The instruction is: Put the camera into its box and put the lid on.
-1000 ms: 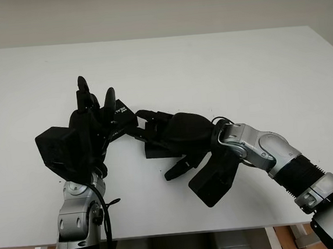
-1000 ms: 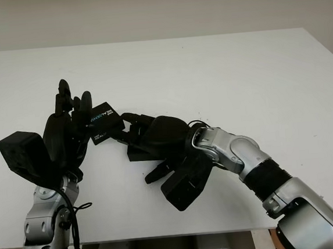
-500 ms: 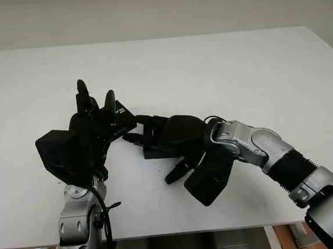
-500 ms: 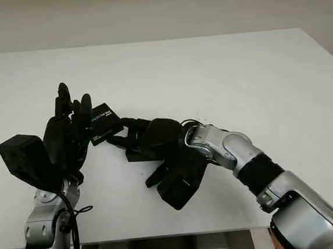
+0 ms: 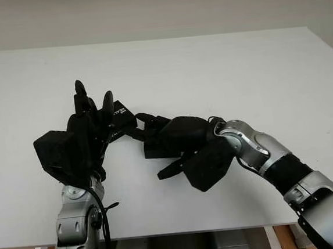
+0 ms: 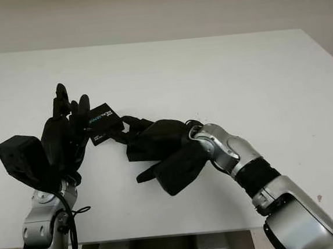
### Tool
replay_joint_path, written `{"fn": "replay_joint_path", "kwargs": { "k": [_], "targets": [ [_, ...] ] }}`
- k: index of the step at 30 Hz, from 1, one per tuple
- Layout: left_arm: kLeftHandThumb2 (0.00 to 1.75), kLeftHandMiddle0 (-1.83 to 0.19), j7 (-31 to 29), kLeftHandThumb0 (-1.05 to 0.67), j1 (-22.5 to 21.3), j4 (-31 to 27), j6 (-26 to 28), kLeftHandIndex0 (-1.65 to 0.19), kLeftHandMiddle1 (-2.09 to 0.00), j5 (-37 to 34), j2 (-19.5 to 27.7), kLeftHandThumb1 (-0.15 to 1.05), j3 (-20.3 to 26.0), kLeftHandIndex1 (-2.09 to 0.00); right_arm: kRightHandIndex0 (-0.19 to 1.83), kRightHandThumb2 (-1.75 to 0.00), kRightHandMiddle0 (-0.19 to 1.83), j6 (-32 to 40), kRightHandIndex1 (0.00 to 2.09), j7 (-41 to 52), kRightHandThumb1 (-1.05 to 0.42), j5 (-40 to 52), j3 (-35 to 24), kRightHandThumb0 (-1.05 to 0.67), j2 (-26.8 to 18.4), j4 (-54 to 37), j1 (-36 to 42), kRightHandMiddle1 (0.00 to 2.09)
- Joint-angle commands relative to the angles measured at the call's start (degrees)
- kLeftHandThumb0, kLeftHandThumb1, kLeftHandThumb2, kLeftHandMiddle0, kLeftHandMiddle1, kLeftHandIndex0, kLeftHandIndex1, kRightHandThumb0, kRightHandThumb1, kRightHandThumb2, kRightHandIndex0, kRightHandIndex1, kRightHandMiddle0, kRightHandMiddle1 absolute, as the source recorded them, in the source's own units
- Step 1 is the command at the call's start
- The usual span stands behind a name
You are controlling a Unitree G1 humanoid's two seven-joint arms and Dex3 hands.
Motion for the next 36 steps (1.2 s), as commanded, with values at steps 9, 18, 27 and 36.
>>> {"fn": "replay_joint_path", "kwargs": {
  "k": [9,18,27,36],
  "targets": [
    [0.42,0.19,-2.51,-0.66,-0.30,-2.25,-1.26,0.19,-0.02,-1.89,2.81,1.05,2.38,0.00,-0.18,-0.64,-0.16,12.68,0.03,5.66,-1.05,14.83,-14.75,-0.85,-6.83,-21.48,4.23,0.03],
    [0.39,0.08,-2.90,-0.73,-0.94,0.13,-1.52,0.10,-0.08,10.92,14.45,1.05,0.71,-0.06,-0.16,-0.61,-0.14,24.30,0.03,3.72,-1.05,22.22,-23.25,-0.87,-7.28,-21.79,3.78,0.06],
    [0.16,0.10,-12.17,-0.67,-4.22,7.95,-5.36,0.12,-0.06,18.57,27.79,1.05,-1.30,-0.05,-0.17,-0.64,-0.17,30.56,0.03,-1.49,-1.05,25.20,-28.11,-0.84,-7.21,-16.36,3.02,0.04],
    [0.05,-0.54,-9.63,-0.51,-13.93,21.91,-13.52,-0.31,-0.14,28.36,32.67,0.99,-6.88,-0.19,-0.19,-0.68,-0.19,28.90,0.01,-1.46,-1.05,30.88,-32.75,-0.76,-7.73,-12.52,2.59,0.01]
  ]
}}
